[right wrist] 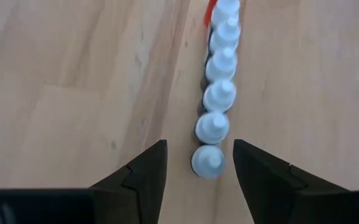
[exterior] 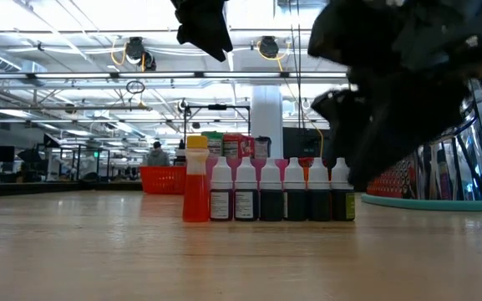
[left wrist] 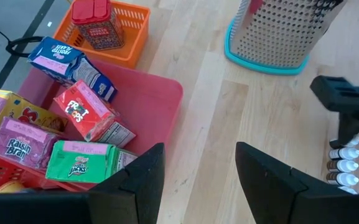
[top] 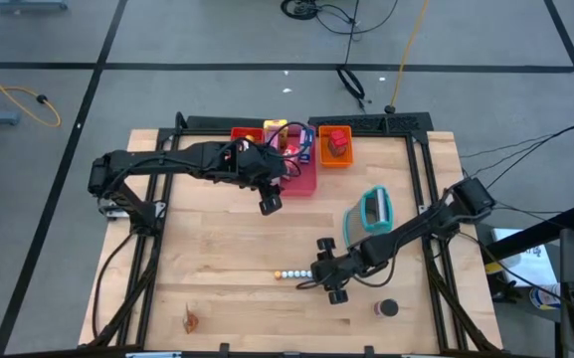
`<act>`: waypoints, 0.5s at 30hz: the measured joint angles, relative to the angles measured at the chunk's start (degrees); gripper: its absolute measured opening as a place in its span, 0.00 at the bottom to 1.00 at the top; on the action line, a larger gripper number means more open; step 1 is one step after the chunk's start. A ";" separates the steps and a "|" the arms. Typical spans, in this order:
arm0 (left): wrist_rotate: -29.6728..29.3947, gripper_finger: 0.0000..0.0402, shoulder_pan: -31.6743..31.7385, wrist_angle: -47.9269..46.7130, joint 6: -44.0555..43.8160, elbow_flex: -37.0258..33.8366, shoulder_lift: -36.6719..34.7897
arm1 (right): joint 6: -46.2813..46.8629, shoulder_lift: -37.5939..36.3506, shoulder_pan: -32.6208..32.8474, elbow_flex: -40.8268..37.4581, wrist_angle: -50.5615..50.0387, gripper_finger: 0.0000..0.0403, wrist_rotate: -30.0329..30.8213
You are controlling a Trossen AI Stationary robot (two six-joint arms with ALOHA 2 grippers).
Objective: Pick & Place Kitchen Items
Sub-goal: Put the small black food coloring bottle into the red bin
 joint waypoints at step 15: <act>-0.02 0.49 0.00 0.09 -0.04 -0.01 0.00 | 0.04 1.66 0.00 -0.04 1.37 0.29 0.00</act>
